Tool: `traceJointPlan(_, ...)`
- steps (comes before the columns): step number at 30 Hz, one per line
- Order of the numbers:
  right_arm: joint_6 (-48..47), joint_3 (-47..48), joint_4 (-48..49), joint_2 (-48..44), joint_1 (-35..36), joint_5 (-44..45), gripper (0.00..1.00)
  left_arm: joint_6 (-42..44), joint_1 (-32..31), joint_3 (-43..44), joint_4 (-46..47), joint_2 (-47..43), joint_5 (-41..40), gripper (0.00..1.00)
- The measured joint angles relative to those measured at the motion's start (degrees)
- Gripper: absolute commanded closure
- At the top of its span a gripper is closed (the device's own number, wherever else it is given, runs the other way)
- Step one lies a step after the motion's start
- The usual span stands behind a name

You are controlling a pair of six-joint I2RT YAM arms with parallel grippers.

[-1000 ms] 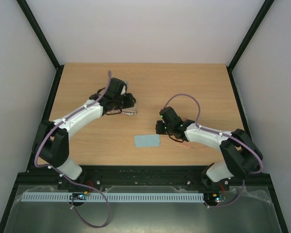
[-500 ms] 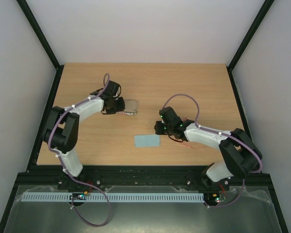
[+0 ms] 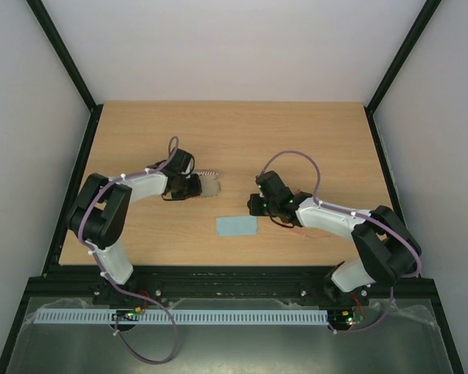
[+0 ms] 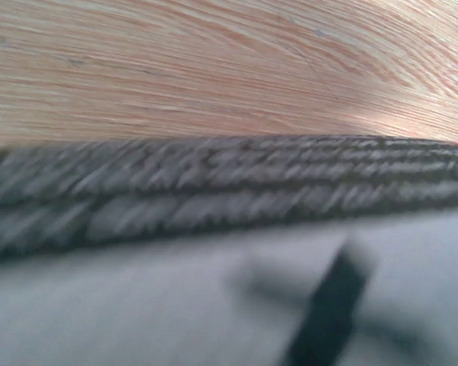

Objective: Organize the sunglasses
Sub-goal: Move the sunglasses case at the center of the board.

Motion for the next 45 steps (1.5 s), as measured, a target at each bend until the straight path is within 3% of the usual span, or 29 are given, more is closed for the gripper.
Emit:
traceJointPlan(9,0.0,0.0,0.0,0.3,0.0,0.0,0.83,-1.4,-4.0,-3.1,3.7,-1.6,-2.5,0.74)
traceJointPlan(17,0.0,0.0,0.0,0.3,0.0,0.0,0.83,-3.2,-7.9,-6.2,1.6,-5.2,-7.5,0.74)
traceJointPlan(45,0.0,1.6,0.1,1.2,1.0,-0.9,0.78,-3.5,-8.0,-8.8,-1.4,-13.3,-7.1,0.71)
